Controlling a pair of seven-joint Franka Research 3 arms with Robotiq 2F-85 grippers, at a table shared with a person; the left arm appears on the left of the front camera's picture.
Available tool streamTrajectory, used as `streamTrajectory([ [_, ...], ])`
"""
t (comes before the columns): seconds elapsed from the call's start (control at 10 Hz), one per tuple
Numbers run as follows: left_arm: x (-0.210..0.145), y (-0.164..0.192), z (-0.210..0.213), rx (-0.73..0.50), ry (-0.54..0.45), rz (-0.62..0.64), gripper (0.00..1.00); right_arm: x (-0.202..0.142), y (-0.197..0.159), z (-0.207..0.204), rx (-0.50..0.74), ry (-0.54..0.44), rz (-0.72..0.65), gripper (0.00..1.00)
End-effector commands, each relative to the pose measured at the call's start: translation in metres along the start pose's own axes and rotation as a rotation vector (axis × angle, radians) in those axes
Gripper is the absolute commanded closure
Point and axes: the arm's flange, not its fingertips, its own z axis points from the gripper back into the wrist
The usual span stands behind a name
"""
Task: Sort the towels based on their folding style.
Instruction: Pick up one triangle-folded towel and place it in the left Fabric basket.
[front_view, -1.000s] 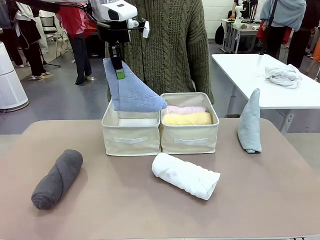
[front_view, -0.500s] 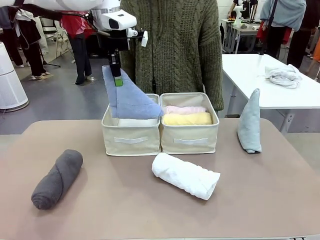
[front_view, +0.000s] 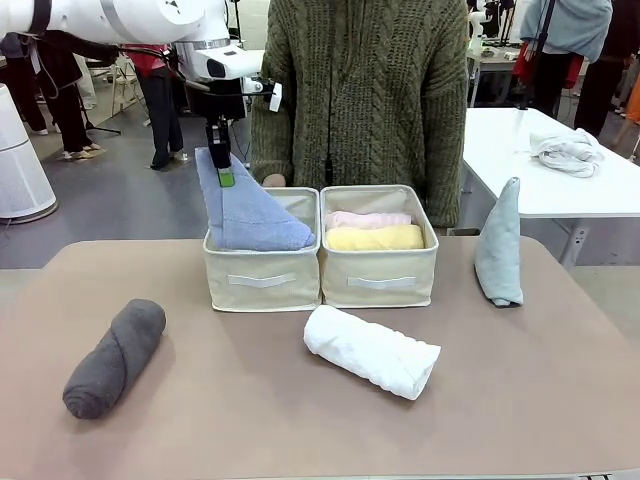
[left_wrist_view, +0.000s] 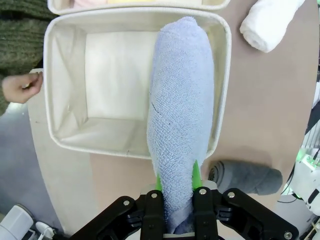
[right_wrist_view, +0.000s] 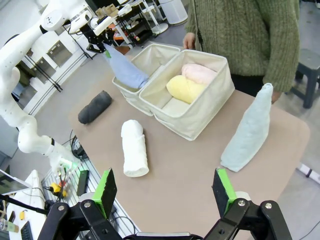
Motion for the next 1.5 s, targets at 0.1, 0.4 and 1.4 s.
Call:
streamTrajectory([
  [0.1,0.013,-0.002,-0.031,0.013,0.016,-0.036,0.8,0.0,-0.001,-0.001,0.012,-0.007,0.004,0.0],
  [0.4,0.02,-0.007,-0.041,0.051,-0.005,-0.073,0.8,0.0,-0.001,-0.001,0.012,-0.007,0.004,0.0],
  [1.4,0.039,-0.019,-0.1,-0.007,0.089,-0.151,0.18,0.0,-0.001,-0.001,0.012,-0.007,0.004,0.0],
])
